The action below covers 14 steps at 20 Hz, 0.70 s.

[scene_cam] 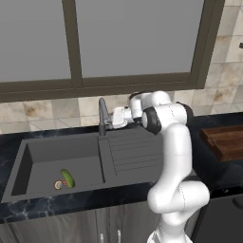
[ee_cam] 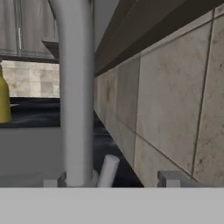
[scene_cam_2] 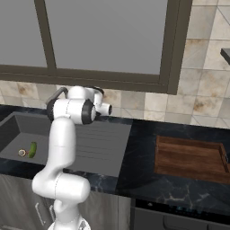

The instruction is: Pick up all produce items and place them in the sink. Turn on the sink faucet to wash them. Then turn the sink off and put them in the tray.

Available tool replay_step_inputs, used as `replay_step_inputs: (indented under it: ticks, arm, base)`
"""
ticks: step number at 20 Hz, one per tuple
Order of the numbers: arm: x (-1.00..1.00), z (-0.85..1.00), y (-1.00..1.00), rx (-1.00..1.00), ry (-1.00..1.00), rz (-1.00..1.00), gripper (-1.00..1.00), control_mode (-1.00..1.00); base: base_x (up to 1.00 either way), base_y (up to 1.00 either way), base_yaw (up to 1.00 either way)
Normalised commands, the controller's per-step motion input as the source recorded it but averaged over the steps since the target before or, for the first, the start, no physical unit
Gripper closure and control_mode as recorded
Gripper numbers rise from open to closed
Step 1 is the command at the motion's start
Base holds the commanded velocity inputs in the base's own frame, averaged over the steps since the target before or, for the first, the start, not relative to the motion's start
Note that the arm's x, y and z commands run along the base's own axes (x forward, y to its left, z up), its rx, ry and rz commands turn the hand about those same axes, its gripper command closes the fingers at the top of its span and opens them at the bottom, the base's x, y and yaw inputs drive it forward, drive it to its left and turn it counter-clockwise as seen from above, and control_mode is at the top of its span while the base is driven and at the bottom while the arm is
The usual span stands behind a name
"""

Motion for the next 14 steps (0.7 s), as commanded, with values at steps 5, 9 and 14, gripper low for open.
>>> replay_step_inputs:
  ticks: [5, 9, 14]
  arm:
    - [-0.05, 0.16, -0.28, 0.01, -0.03, 0.00, -1.00, -1.00]
    - [-0.10, 0.17, -0.33, 0.01, 0.00, 0.00, -1.00, -1.00]
    - [-0.58, 0.06, -0.29, 0.02, -0.02, -0.01, -1.00, -1.00]
  base:
    - [0.00, 0.00, 0.00]
    - [0.00, 0.00, 0.00]
    - [0.00, 0.00, 0.00]
